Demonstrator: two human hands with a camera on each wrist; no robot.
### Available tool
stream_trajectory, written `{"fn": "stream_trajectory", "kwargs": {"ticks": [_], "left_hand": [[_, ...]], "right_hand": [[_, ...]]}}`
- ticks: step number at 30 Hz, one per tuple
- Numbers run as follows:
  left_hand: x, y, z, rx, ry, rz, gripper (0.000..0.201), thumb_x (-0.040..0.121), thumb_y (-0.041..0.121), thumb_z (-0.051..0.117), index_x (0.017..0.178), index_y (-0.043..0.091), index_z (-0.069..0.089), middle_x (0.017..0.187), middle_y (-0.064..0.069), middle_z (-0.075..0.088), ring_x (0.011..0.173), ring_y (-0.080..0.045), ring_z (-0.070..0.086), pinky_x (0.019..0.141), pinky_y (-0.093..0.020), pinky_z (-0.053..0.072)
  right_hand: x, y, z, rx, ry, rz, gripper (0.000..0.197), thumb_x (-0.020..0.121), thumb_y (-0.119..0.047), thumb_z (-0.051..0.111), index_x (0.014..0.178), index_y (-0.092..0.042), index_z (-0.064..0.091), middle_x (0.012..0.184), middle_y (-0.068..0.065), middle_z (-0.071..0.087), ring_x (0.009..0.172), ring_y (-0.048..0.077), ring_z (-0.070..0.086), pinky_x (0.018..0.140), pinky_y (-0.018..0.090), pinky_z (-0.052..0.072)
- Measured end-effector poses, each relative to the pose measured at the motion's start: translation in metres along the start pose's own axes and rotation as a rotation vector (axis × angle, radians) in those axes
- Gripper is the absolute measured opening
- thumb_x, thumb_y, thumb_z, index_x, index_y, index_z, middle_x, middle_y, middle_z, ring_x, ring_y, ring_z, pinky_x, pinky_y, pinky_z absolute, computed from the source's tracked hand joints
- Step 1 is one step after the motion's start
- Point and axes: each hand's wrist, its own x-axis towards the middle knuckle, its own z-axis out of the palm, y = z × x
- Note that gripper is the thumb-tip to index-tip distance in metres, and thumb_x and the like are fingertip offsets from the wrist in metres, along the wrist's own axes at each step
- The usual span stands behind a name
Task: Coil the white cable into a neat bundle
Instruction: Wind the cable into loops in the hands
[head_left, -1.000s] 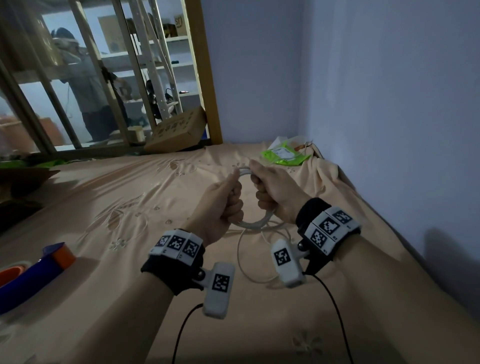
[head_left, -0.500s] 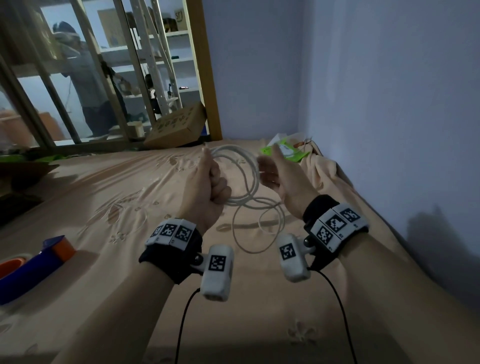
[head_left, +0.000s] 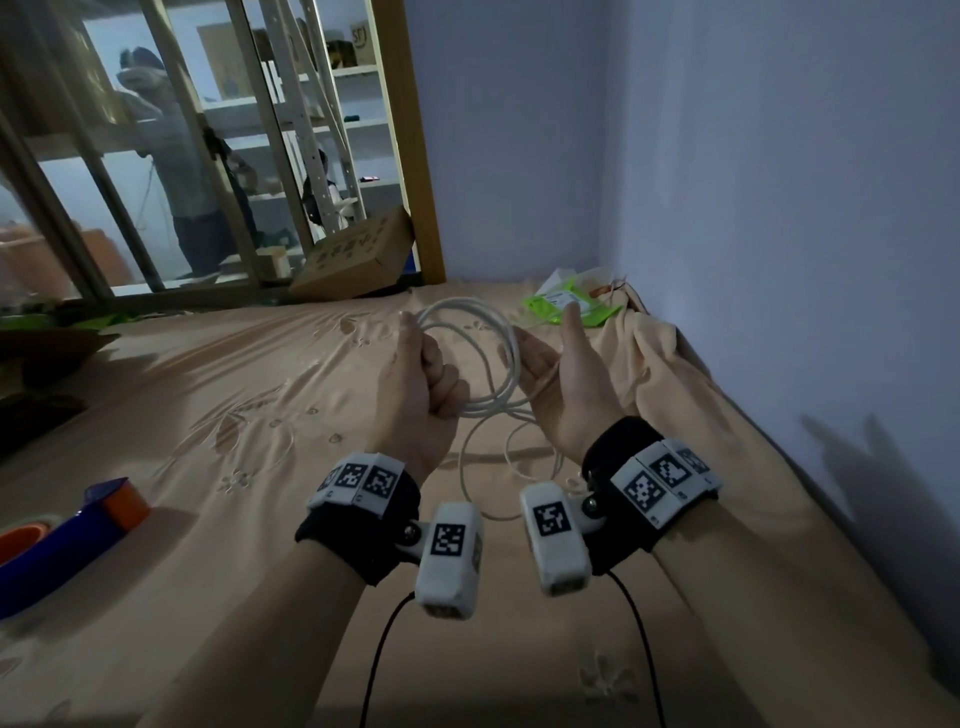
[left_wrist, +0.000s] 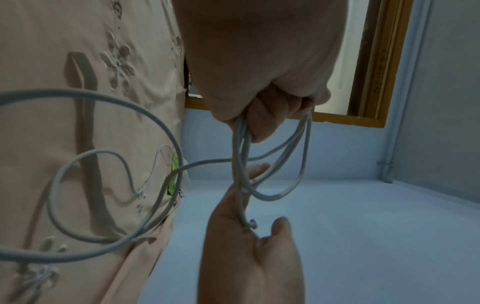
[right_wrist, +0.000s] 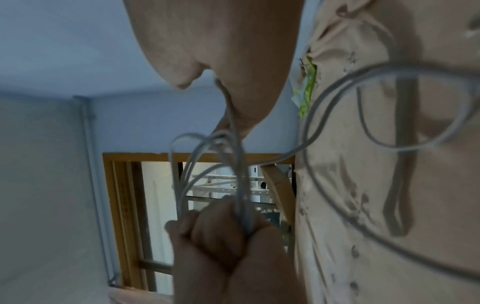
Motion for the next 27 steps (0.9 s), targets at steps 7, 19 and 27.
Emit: {"fn": "stream_trajectory", "kwargs": {"ticks": [7, 19, 27], "left_hand": [[-0.004, -0.005, 0.002, 0.134, -0.023, -0.048, 0.048, 0.1, 0.046, 0.043, 0.061, 0.019, 0.034, 0.051, 0.004, 0.016, 0.038, -0.009, 0.014, 0.037, -0.023, 0.013], [-0.013, 0.0, -0.005, 0.312, -0.203, -0.189, 0.044, 0.1, 0.045, 0.043, 0.068, 0.015, 0.041, 0.048, 0.004, 0.013, 0.038, -0.011, 0.014, 0.044, -0.026, 0.018], [-0.01, 0.018, 0.003, 0.454, -0.297, -0.399, 0.058, 0.097, 0.058, 0.034, 0.066, 0.012, 0.048, 0.043, 0.005, 0.021, 0.036, -0.009, 0.015, 0.041, -0.024, 0.012]], "right_hand": [[-0.01, 0.0, 0.013, -0.571, -0.117, -0.096, 0.042, 0.097, -0.046, 0.052, 0.107, -0.007, 0.064, 0.092, 0.009, 0.069, 0.065, 0.019, 0.063, 0.06, 0.03, 0.053], [-0.009, -0.01, 0.013, -0.769, -0.083, -0.047, 0.059, 0.098, -0.059, 0.036, 0.061, -0.015, 0.049, 0.052, -0.002, 0.029, 0.04, 0.012, 0.021, 0.039, 0.021, 0.019], [-0.011, -0.014, 0.008, -1.024, -0.217, -0.118, 0.048, 0.097, -0.049, 0.052, 0.073, -0.007, 0.06, 0.051, -0.004, 0.035, 0.039, 0.01, 0.029, 0.039, 0.022, 0.024]]}}
